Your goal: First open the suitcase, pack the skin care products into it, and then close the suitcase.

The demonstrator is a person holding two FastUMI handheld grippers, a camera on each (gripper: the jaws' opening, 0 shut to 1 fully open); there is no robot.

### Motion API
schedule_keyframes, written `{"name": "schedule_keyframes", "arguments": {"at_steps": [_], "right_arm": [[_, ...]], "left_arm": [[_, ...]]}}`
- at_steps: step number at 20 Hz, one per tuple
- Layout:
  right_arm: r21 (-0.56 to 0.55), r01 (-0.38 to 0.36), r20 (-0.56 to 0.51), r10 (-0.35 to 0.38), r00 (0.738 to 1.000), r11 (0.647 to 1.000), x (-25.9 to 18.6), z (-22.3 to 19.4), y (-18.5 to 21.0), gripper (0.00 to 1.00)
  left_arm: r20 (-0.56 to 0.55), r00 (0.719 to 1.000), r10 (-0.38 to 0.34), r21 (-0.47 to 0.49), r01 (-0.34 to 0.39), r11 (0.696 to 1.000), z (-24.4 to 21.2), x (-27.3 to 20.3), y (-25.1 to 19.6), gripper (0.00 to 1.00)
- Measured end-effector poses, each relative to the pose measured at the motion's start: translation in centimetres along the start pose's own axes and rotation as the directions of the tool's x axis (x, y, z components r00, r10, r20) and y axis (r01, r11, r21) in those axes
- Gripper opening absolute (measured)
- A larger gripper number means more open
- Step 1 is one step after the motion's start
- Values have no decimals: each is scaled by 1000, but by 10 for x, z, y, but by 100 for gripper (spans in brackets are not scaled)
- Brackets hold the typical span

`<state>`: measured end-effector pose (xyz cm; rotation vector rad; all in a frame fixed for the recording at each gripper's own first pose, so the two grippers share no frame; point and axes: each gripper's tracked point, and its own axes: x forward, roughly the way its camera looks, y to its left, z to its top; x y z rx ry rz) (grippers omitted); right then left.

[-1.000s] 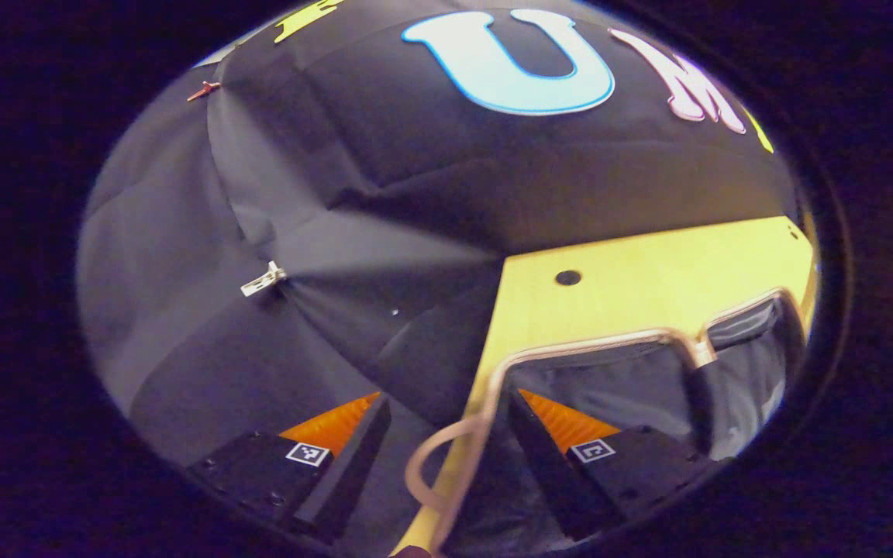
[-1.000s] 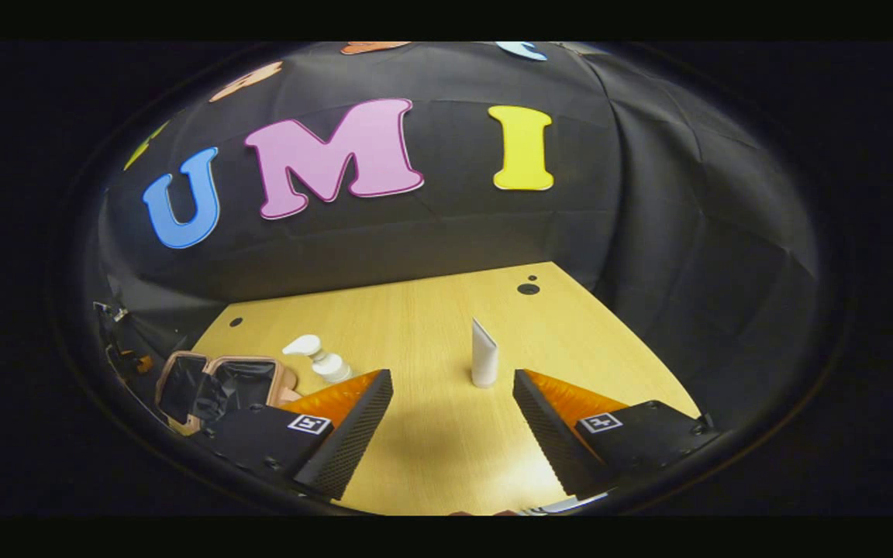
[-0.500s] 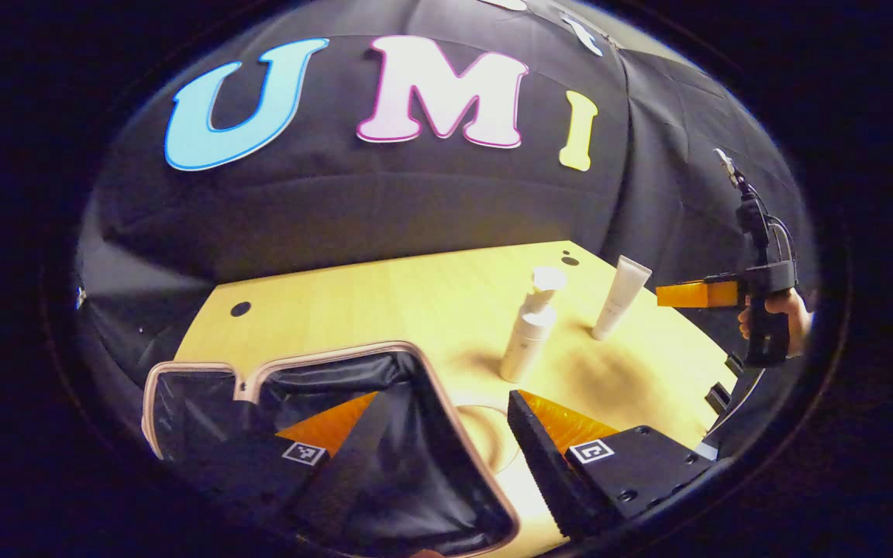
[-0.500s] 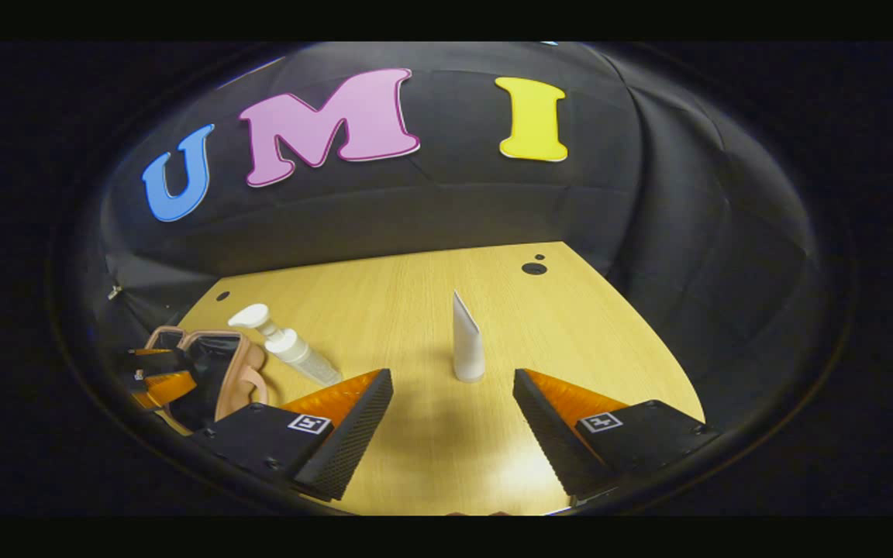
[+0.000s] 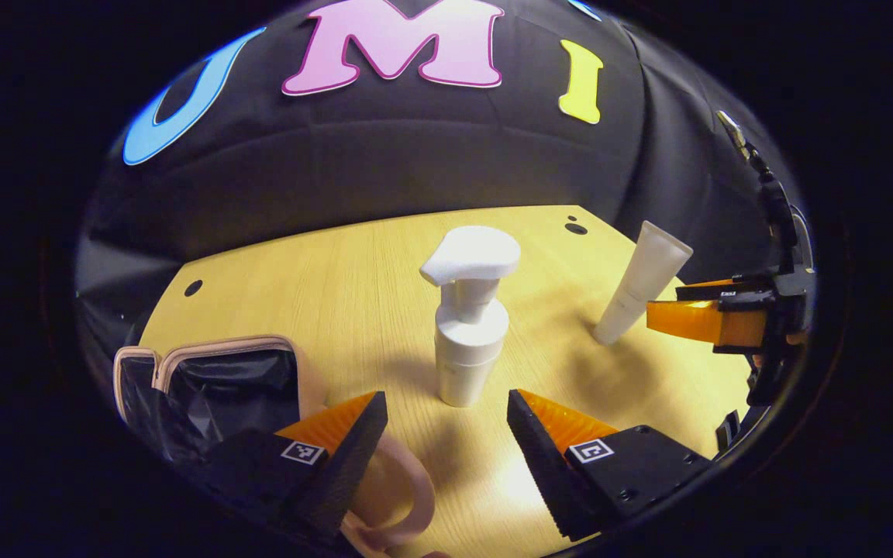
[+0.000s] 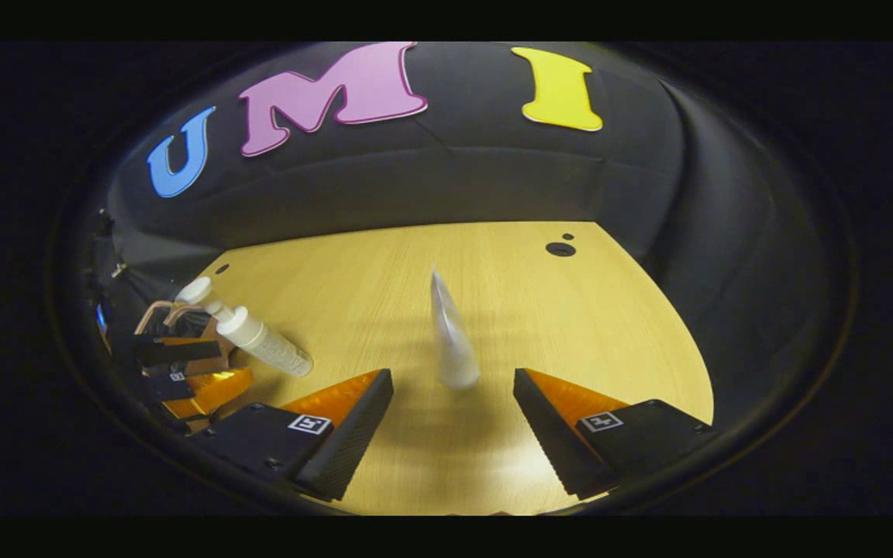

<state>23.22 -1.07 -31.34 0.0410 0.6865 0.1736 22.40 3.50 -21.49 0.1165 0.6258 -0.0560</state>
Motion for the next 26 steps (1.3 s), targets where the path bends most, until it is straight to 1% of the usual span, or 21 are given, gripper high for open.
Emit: {"name": "schedule_keyframes", "arguments": {"at_steps": [3, 6, 7, 8, 9, 11, 12, 13, 14, 15, 16, 17, 18, 19, 20, 22, 23, 24, 25, 26], "right_arm": [[-55, -17, -1, 17, 1000, 998, 17, 0, 0, 100], [-93, -22, 20, 24, 1000, 995, 33, 4, 1, 100], [-108, -11, 36, 15, 999, 994, 37, 7, 0, 100], [-126, 16, 54, -10, 999, 992, 42, 8, -6, 100], [-132, 24, 66, -15, 998, 991, 45, 9, -8, 99], [-107, 8, 61, -2, 998, 994, 56, 4, -3, 99], [-99, 18, 50, -13, 999, 995, 61, -1, -5, 91], [-90, 39, 37, -35, 999, 995, 65, -6, -10, 66], [-86, 35, 42, -32, 999, 996, 65, -4, -8, 40], [-79, 43, 45, -40, 998, 996, 67, -1, -6, 41], [-65, 45, 41, -43, 998, 997, 66, 1, -6, 42], [-54, 38, 24, -36, 999, 998, 64, -2, -2, 38], [-40, 8, 0, -8, 1000, 999, 60, -4, 5, 35], [-34, -11, -4, 11, 1000, 999, 53, 0, 10, 29], [-39, -26, -5, 26, 1000, 999, 43, 3, 15, 24], [-18, -75, -2, 75, 997, 997, 17, 12, 33, 24], [6, -117, -13, 117, 993, 993, 4, 13, 45, 32], [39, -166, -19, 167, 986, 985, -8, 17, 59, 32], [64, -200, -26, 202, 979, 978, -19, 21, 71, 32], [77, -219, -26, 222, 975, 973, -28, 23, 80, 32]], "left_arm": [[-19, 1000, 9, -3, -9, 1000, 2, 19, -8, 99], [-8, 1000, 6, 31, -5, 1000, 13, 37, -18, 99], [-2, 1000, 3, 40, -3, 999, 14, 41, -20, 99], [6, 1000, -1, 46, 1, 999, 16, 46, -23, 99], [9, 1000, -3, 50, 3, 999, 18, 55, -25, 99], [5, 1000, -23, 43, 23, 999, 17, 68, -31, 99], [-7, 999, -36, 40, 36, 999, 15, 73, -33, 99], [11, 1000, -10, 51, 9, 999, 18, 76, -26, 96], [7, 998, -57, 33, 56, 998, 26, 54, -32, 89], [-10, 996, -85, 13, 85, 996, 18, 75, -36, 60], [-32, 995, -97, -1, 97, 995, 16, 72, -37, 59], [-44, 995, -93, -1, 93, 996, 16, 68, -36, 58], [-39, 995, -91, 1, 91, 996, 21, 63, -35, 57], [-30, 994, -108, -2, 108, 994, 28, 55, -37, 56], [-20, 990, -139, -4, 139, 990, 36, 43, -39, 55], [-33, 970, -241, -10, 241, 970, 39, -2, -46, 55], [-47, 956, -291, -27, 290, 957, 40, -27, -45, 56], [-62, 943, -326, -45, 323, 945, 40, -50, -38, 55], [-83, 935, -344, -62, 340, 938, 38, -71, -26, 56], [-103, 931, -351, -69, 346, 936, 37, -91, -11, 55]]}}
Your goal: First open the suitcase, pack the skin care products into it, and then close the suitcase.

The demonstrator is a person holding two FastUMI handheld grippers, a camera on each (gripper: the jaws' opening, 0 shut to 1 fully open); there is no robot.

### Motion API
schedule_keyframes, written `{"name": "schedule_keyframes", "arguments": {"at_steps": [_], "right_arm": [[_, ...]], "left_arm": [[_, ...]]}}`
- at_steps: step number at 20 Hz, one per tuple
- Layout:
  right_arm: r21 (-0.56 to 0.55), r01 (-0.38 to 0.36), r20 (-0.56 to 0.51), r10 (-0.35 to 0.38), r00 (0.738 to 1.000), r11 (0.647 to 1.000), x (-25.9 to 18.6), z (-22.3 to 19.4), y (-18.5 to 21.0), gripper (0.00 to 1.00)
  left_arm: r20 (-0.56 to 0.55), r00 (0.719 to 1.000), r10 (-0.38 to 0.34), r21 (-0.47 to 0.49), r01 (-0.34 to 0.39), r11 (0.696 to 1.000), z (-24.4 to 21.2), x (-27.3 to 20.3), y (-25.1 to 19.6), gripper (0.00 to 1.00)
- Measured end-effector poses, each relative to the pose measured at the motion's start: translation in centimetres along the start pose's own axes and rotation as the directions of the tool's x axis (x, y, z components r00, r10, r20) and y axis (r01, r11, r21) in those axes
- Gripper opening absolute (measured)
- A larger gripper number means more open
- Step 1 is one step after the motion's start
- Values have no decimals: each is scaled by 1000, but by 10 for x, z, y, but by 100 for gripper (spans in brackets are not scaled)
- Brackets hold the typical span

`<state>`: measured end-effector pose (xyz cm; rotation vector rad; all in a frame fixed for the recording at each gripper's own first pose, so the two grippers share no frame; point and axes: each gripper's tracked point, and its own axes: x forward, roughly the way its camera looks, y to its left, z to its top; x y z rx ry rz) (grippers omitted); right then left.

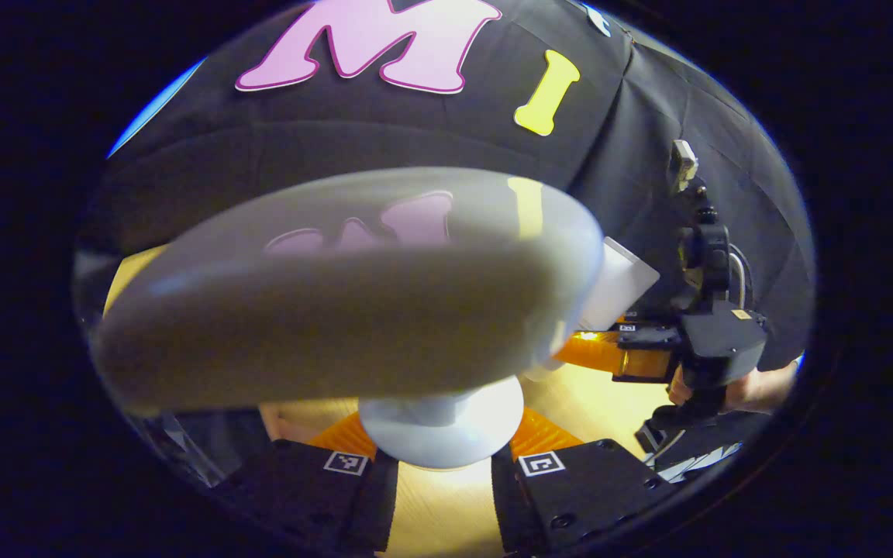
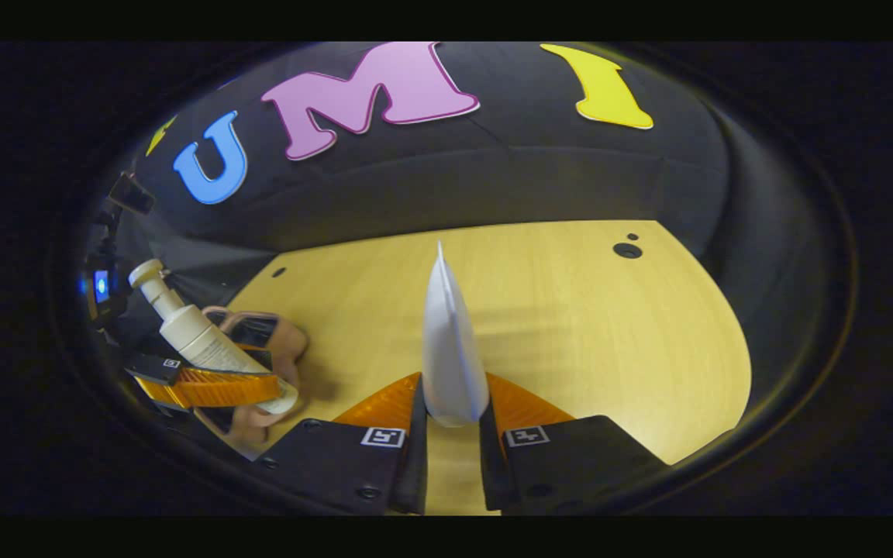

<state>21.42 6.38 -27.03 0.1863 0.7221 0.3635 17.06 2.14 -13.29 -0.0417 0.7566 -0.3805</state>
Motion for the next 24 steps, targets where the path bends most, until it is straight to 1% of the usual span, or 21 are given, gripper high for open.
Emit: {"name": "schedule_keyframes", "arguments": {"at_steps": [2, 3, 4, 6, 7, 8, 10, 11, 12, 13, 14, 16, 18, 19, 20, 21, 22, 24], "right_arm": [[-1, -19, 12, 19, 1000, 1000, -9, 6, 17, 32], [-2, -23, 19, 23, 1000, 1000, -12, 6, 25, 32], [-1, -30, 23, 30, 999, 1000, -15, 6, 34, 32], [4, -45, 27, 45, 999, 999, -21, 2, 51, 32], [5, -47, 29, 47, 998, 999, -25, 0, 58, 32], [5, -51, 29, 51, 998, 999, -30, -3, 65, 32], [4, -49, 29, 49, 998, 999, -41, -10, 74, 32], [1, -41, 29, 41, 999, 999, -47, -13, 76, 31], [-2, -29, 30, 30, 999, 1000, -54, -17, 76, 32], [-3, -18, 28, 18, 999, 1000, -61, -23, 75, 32], [1, -5, 29, 5, 1000, 1000, -66, -29, 74, 32], [16, 17, 23, -18, 1000, 1000, -77, -41, 72, 32], [25, 36, 25, -36, 999, 999, -85, -50, 71, 32], [21, 42, 29, -43, 999, 999, -89, -53, 72, 32], [16, 48, 33, -49, 998, 999, -92, -55, 72, 32], [14, 52, 36, -53, 998, 999, -95, -58, 74, 32], [16, 56, 37, -57, 998, 998, -98, -60, 76, 32], [21, 56, 29, -56, 998, 998, -98, -65, 82, 32]], "left_arm": [[-70, 998, 10, 8, -10, 1000, -14, -41, 24, 55], [-111, 994, 24, 16, -22, 1000, -23, -56, 42, 60], [-176, 984, 40, 10, -39, 999, -36, -66, 60, 55], [-322, 944, 79, -20, -90, 996, -71, -73, 97, 55], [-383, 920, 84, -28, -102, 994, -88, -72, 112, 56], [-457, 886, 82, -53, -119, 991, -103, -67, 122, 56], [-594, 802, 62, -123, -167, 978, -142, -64, 142, 56], [-633, 772, 62, -140, -192, 971, -156, -58, 148, 56], [-668, 741, 67, -136, -210, 968, -167, -56, 155, 56], [-697, 713, 71, -110, -205, 972, -176, -53, 160, 56], [-732, 678, 72, -83, -194, 977, -184, -56, 168, 56], [-797, 597, 90, -41, -202, 979, -200, -64, 178, 56], [-837, 540, 85, -40, -215, 976, -211, -67, 182, 56], [-849, 522, 78, -60, -242, 969, -218, -66, 184, 56], [-855, 514, 72, -78, -265, 961, -221, -63, 186, 56], [-863, 503, 55, -105, -284, 953, -221, -62, 185, 53], [-852, 520, 60, -109, -288, 951, -216, -59, 187, 58], [-851, 521, 60, -107, -285, 953, -221, -60, 189, 59]]}}
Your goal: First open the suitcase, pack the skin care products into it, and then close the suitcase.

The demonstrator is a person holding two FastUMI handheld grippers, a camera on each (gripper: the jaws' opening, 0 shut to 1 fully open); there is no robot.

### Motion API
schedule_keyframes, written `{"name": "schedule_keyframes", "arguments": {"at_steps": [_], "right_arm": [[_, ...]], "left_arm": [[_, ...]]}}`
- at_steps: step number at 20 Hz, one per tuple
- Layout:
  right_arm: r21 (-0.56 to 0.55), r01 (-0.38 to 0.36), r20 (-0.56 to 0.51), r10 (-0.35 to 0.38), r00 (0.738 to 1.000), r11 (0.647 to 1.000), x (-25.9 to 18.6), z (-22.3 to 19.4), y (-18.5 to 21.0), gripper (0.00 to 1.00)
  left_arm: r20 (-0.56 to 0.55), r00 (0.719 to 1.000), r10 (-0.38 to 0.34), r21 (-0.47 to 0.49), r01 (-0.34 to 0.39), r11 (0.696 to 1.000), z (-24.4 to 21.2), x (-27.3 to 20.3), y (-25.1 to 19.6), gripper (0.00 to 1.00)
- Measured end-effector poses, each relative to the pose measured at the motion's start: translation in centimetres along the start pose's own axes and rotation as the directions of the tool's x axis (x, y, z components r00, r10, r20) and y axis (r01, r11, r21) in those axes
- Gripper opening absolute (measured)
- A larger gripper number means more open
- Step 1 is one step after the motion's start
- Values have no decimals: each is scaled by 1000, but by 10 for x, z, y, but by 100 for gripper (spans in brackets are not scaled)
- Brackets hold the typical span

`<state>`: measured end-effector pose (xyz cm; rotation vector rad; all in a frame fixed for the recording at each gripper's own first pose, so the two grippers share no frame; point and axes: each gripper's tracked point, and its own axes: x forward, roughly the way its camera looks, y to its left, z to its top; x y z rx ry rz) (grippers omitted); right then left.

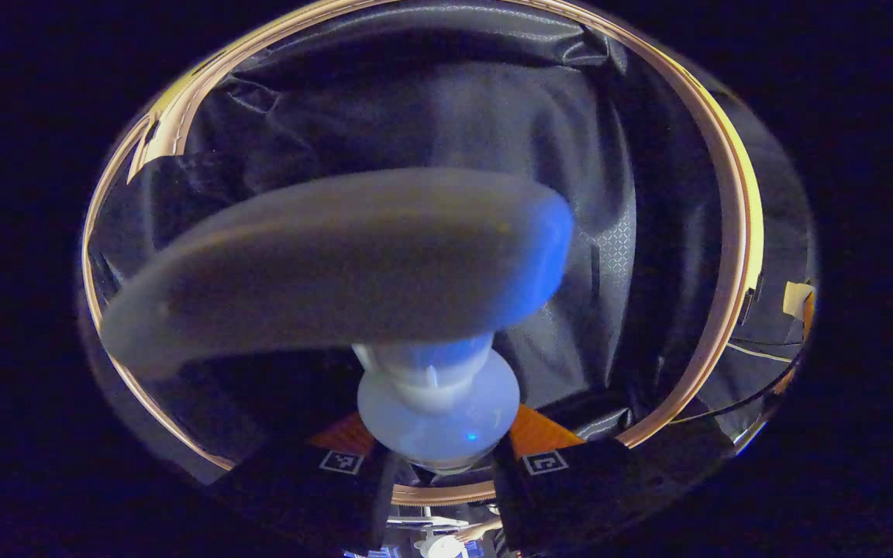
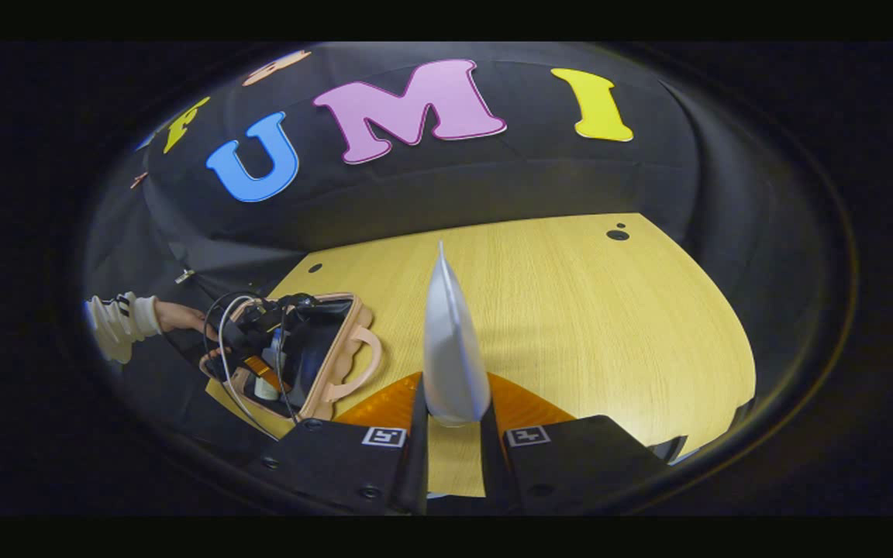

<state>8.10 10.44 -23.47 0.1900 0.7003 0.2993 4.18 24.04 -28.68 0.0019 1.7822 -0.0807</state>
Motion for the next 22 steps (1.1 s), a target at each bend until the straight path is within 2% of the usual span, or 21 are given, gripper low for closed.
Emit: {"name": "schedule_keyframes", "arguments": {"at_steps": [2, 4, 6, 7, 9, 11, 13, 15, 16, 18, 19, 20, 21, 22], "right_arm": [[-11, -9, -13, 8, 1000, 1000, 3, -2, 12, 32], [-37, -34, -34, 33, 999, 999, 8, -1, 32, 32], [-68, -77, -55, 73, 996, 995, 14, 0, 56, 32], [-83, -97, -74, 90, 993, 992, 18, 0, 68, 32], [-85, -157, -112, 147, 983, 984, 26, -3, 99, 32], [-32, -278, -191, 267, 944, 960, 47, -10, 157, 32], [-4, -332, -255, 320, 913, 943, 65, -16, 189, 31], [35, -368, -369, 354, 859, 929, 87, -35, 220, 32], [49, -373, -440, 356, 825, 926, 95, -50, 231, 32], [65, -378, -561, 347, 752, 924, 109, -83, 242, 32], [101, -337, -688, 310, 656, 936, 114, -115, 242, 28], [151, -260, -759, 280, 588, 954, 127, -135, 242, 32], [183, -212, -786, 272, 555, 960, 135, -143, 242, 32], [196, -174, -796, 260, 546, 965, 143, -146, 241, 32]], "left_arm": [[38, 999, -12, -15, 13, 1000, 3, -3, -6, 67], [106, 994, 12, 37, -15, 999, 4, -19, -7, 92], [204, 978, 34, 59, -47, 997, 6, -36, -2, 94], [254, 967, 13, 47, -26, 999, 3, -46, -6, 95], [352, 934, -67, 25, 63, 998, -8, -79, -14, 98], [464, 880, -99, -12, 117, 993, -28, -106, -3, 96], [556, 822, -121, -46, 176, 983, -41, -126, 10, 96], [662, 741, -111, -96, 231, 968, -59, -150, 51, 95], [679, 729, -87, -121, 228, 966, -67, -154, 72, 96], [678, 735, -13, -227, 226, 947, -89, -148, 120, 96], [669, 744, 6, -287, 250, 925, -102, -145, 150, 96], [653, 757, 32, -336, 251, 908, -115, -137, 179, 96], [635, 770, 60, -367, 232, 901, -119, -133, 197, 96], [625, 777, 71, -381, 225, 897, -119, -130, 208, 95]]}}
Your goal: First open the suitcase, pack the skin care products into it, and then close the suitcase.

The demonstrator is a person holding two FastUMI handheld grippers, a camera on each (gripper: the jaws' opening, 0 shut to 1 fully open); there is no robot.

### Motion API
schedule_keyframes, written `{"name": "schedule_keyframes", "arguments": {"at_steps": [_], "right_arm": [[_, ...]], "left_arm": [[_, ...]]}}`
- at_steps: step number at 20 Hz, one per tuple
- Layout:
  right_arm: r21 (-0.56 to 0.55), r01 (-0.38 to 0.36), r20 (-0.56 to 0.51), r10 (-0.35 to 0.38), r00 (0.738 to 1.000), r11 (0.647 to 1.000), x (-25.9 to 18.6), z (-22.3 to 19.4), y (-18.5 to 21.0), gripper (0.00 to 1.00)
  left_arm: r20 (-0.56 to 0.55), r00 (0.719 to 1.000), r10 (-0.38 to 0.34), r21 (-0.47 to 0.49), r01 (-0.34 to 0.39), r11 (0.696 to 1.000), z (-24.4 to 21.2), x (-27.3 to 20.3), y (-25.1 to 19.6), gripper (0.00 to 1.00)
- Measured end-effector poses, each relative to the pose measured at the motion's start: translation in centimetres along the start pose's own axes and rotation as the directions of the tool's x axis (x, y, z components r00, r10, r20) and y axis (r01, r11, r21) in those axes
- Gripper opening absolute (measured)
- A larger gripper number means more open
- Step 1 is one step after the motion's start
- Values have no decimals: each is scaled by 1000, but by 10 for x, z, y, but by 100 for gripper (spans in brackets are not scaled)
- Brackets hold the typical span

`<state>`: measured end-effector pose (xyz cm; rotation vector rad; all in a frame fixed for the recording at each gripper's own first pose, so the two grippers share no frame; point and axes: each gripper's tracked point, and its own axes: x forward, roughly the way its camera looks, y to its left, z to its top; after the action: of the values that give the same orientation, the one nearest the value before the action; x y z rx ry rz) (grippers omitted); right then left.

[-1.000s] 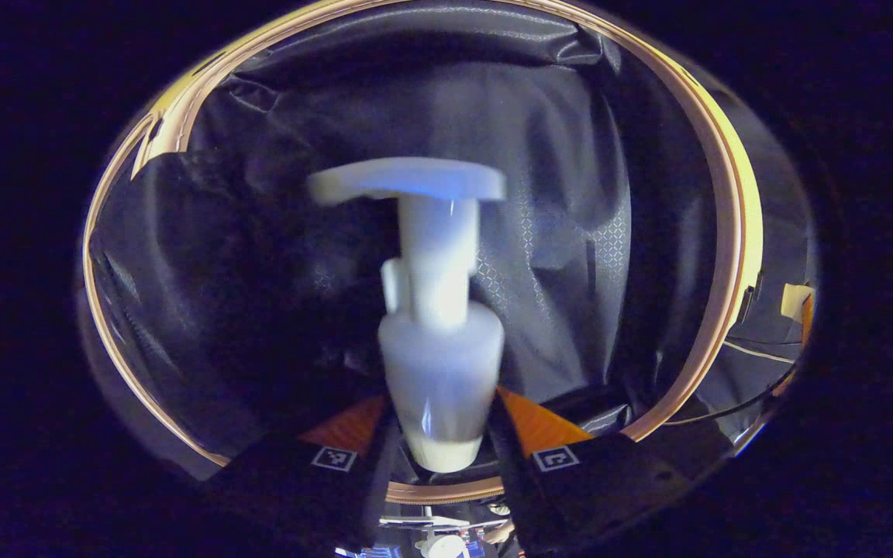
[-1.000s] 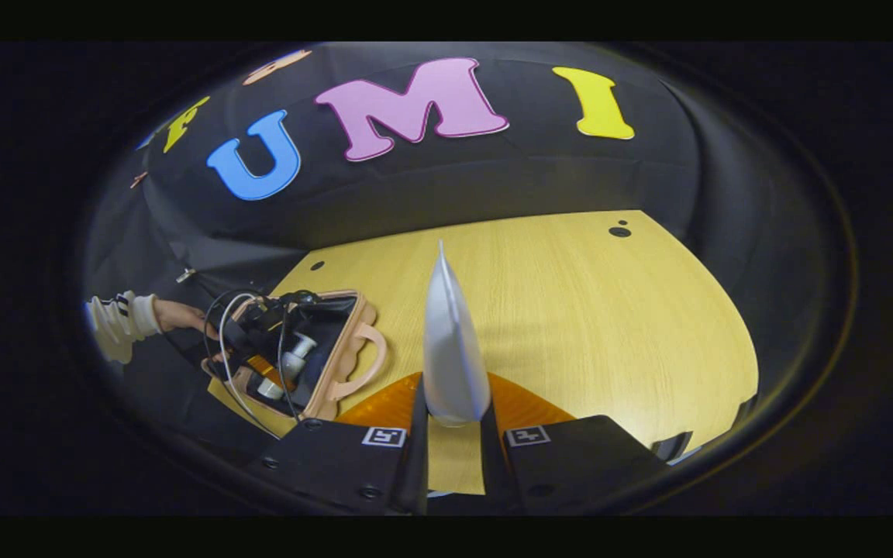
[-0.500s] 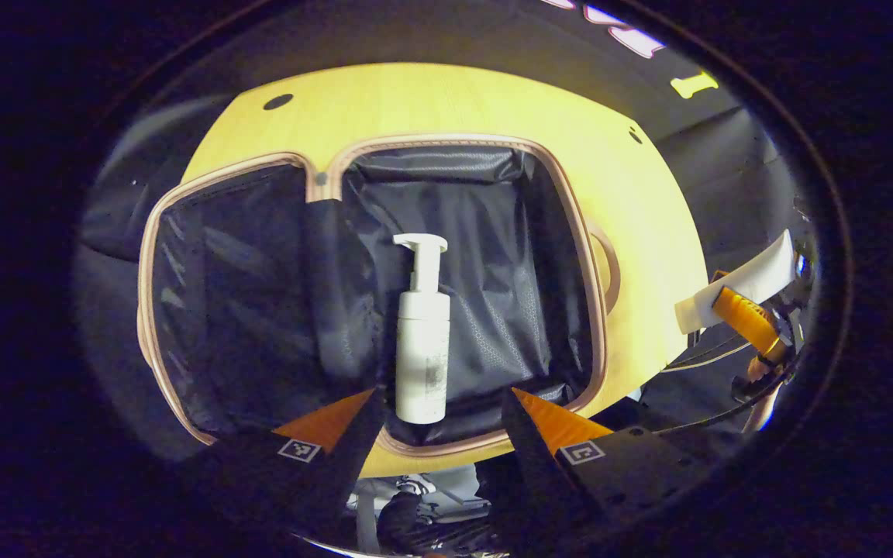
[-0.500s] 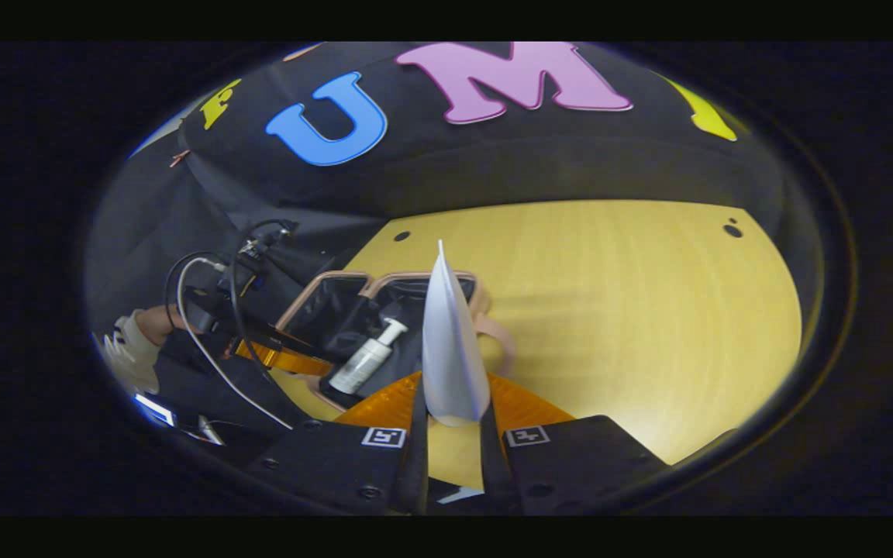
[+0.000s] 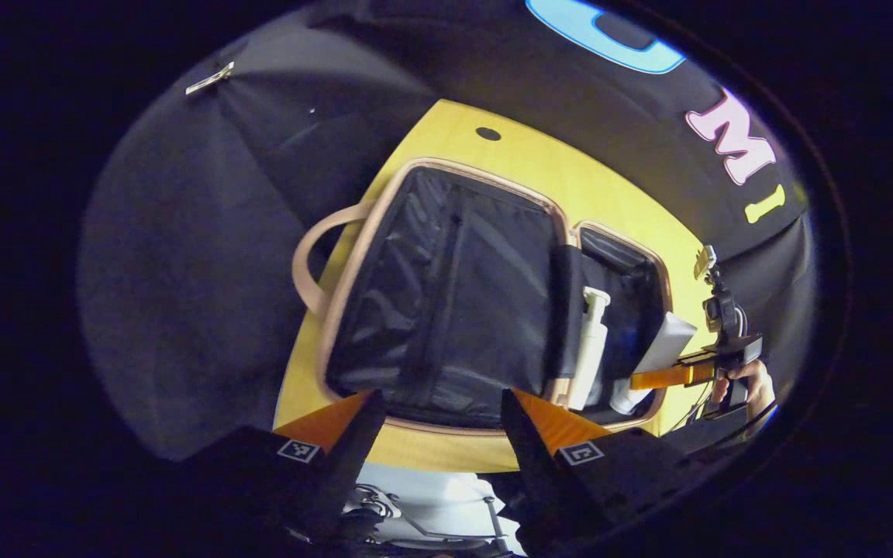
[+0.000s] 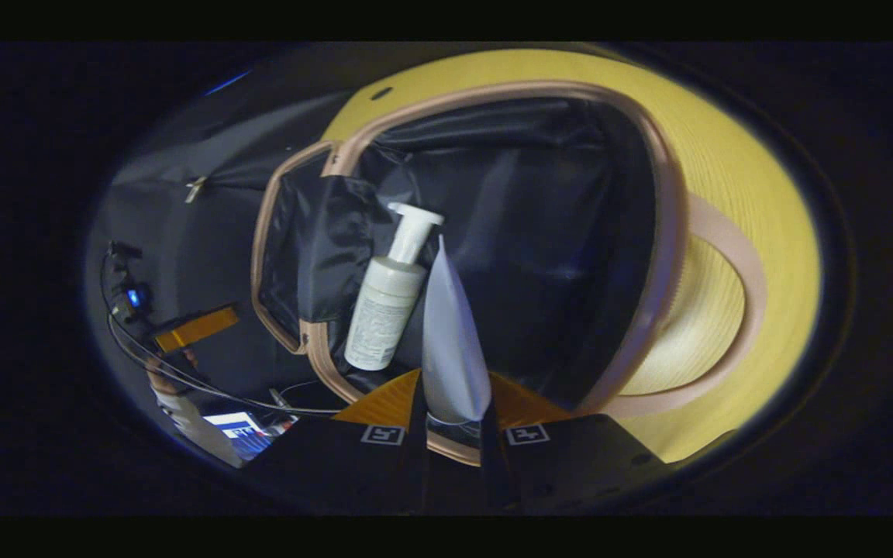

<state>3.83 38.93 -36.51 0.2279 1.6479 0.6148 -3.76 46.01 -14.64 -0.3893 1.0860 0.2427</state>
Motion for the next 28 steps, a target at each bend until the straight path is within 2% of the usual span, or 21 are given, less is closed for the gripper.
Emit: {"name": "schedule_keyframes", "arguments": {"at_steps": [1, 2, 3, 4, 7, 9, 11, 12, 14, 15, 19, 23, 28], "right_arm": [[33, 9, -11, -9, 1000, 999, 3, 3, -1, 33], [48, 23, -26, -21, 999, 999, 5, 4, -4, 24], [49, 31, -40, -29, 999, 998, 7, 1, -4, 42], [58, 29, -47, -27, 999, 998, 6, 1, -4, 27], [110, -20, -17, 22, 1000, 994, -9, 9, 11, 48], [111, -51, 26, 48, 998, 993, -24, 13, 20, 70], [102, -68, 78, 60, 995, 992, -41, 17, 23, 75], [95, -94, 98, 85, 992, 991, -51, 16, 26, 75], [55, -174, 137, 165, 977, 983, -77, 8, 34, 75], [27, -186, 163, 179, 970, 982, -88, 5, 34, 87], [-32, -164, 204, 167, 965, 986, -112, -16, 4, 87], [65, -168, 250, 147, 957, 984, -117, -21, -20, 87], [116, -193, 291, 152, 945, 974, -120, -20, -25, 87]], "left_arm": [[-6, 1000, 14, -11, -14, 1000, -1, 4, 10, 96], [-15, 1000, 22, -25, -23, 999, 0, 8, 19, 96], [-46, 998, 37, -53, -40, 998, -3, 13, 27, 96], [-64, 996, 54, -79, -59, 995, -3, 12, 31, 96], [-76, 997, 22, -113, -30, 993, 0, 12, 45, 95], [-66, 997, 43, -105, -50, 993, 7, 19, 59, 96], [-56, 998, 31, -127, -38, 991, 18, 23, 62, 96], [-59, 998, 10, -149, -19, 989, 20, 23, 61, 95], [-67, 997, 25, -174, -36, 984, 29, 28, 72, 96], [-61, 997, 44, -179, -54, 982, 38, 31, 83, 96], [-47, 991, 128, -209, -135, 969, 73, 44, 122, 96], [-94, 979, 181, -159, -194, 968, 84, 69, 136, 96], [-128, 975, 182, -174, -202, 964, 91, 104, 134, 92]]}}
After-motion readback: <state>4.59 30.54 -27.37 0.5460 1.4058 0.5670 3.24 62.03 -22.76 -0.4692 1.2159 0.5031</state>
